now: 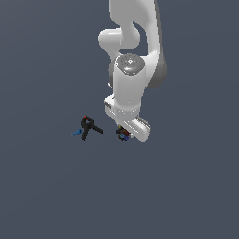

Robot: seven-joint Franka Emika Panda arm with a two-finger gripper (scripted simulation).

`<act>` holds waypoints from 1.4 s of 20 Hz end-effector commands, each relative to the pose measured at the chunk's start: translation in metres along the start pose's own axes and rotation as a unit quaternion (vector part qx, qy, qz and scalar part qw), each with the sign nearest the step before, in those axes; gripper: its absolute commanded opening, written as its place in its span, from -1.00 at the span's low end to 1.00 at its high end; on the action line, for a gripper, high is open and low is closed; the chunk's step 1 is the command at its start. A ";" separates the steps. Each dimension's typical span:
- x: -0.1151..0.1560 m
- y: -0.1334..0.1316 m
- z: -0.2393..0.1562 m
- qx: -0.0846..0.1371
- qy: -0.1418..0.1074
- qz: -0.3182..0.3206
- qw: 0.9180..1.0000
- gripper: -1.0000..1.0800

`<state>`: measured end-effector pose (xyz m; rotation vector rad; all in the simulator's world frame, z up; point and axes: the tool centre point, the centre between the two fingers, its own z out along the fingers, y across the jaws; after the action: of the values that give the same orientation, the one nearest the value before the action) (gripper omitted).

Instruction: Pick up a designated object from a clutter of objects.

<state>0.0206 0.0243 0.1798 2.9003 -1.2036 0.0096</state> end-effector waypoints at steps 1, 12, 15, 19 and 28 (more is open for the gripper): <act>-0.011 -0.020 -0.025 0.000 0.000 0.000 1.000 -1.00; -0.052 -0.102 -0.120 -0.001 -0.001 0.000 1.000 -1.00; -0.060 -0.118 -0.138 -0.001 -0.002 0.000 1.000 -1.00; -0.067 -0.135 -0.156 0.000 -0.003 -0.001 1.000 -1.00; -0.074 -0.154 -0.176 0.000 -0.003 -0.001 1.000 -1.00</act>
<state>0.0755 0.1840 0.3523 2.9023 -1.2007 -0.0010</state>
